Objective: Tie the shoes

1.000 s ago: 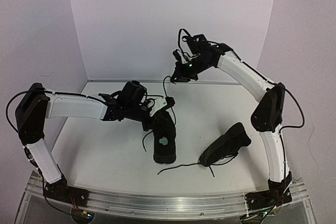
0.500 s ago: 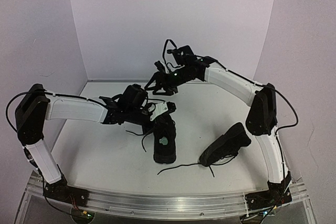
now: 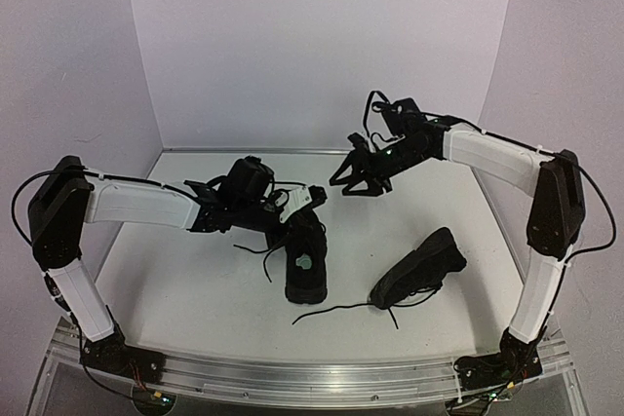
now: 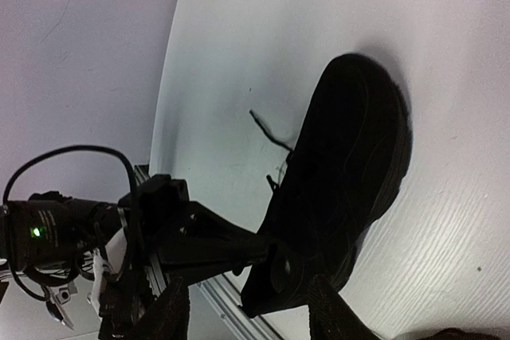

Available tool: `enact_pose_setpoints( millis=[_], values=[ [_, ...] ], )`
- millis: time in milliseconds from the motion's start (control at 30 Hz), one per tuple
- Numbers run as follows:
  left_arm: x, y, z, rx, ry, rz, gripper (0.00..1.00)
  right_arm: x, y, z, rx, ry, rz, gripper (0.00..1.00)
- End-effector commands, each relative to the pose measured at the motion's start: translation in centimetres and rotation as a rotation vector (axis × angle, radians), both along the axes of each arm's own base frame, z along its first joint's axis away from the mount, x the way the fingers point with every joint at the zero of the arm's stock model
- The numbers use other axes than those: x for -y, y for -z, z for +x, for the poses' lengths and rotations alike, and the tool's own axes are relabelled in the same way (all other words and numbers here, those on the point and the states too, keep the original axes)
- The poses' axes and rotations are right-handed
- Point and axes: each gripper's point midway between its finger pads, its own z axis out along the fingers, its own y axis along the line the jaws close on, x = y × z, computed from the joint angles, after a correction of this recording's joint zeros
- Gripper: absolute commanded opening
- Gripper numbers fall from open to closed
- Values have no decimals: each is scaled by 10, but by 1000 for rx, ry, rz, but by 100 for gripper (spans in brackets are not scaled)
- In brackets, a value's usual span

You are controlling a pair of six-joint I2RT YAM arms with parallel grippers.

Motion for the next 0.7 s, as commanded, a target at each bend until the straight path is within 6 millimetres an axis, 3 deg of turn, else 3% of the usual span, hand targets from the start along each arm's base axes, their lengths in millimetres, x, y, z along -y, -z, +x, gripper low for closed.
enact_pose_setpoints(
  millis=[0,233,500,667],
  values=[
    [4,-23,5,34,-20,-65,0,-22,1,-23,-27,-92,54,45],
    [4,-24,6,37,-28,-66,0,-50,18,-42,-57,-160,40,41],
    [2,-26,6,45,-35,-69,0,-57,40,-41,-85,-161,7,40],
    [2,-27,7,48,-35,-71,0,-61,41,-37,-79,-164,8,28]
  ],
)
